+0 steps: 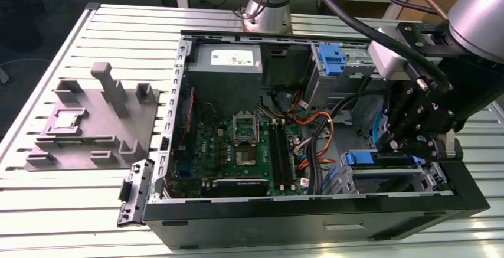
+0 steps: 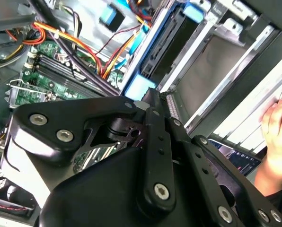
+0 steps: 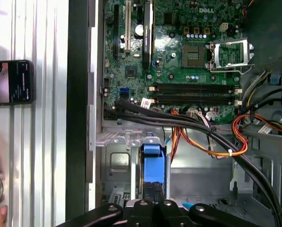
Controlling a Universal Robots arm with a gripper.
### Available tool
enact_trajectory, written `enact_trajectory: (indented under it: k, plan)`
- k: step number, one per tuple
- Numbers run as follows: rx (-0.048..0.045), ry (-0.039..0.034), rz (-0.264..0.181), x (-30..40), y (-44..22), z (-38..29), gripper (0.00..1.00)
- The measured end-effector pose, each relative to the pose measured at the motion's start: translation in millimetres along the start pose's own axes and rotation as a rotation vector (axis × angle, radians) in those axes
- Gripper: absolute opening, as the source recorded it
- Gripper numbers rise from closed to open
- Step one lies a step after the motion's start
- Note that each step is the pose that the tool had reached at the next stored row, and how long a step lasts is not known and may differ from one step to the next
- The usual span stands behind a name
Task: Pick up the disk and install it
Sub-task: 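Insert the first disk wire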
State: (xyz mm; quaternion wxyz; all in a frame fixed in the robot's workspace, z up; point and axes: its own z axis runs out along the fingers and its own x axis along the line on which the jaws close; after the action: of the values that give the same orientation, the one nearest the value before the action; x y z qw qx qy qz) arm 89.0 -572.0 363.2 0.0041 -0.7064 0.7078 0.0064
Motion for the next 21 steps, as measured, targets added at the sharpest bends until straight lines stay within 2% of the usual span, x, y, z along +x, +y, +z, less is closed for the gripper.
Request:
enact_trajectory:
  k: [5,9,12,19,21]
  plan:
    - [0.0,0.0003,-0.001,0.1,-0.8,-1.0,0.1]
    - [0.0,0.0001,-0.002,-0.1,-0.9,-9.5,0.1]
    - [-0.0001,-0.0002,-0.007,-0.1,-0.8,-10.3,0.1]
    - [-0.002,0.0006,-0.131,-0.1,-0.8,-10.3,0.1]
    - [-0.0023,0.0006,-0.154,-0.2,-1.7,-9.9,0.1]
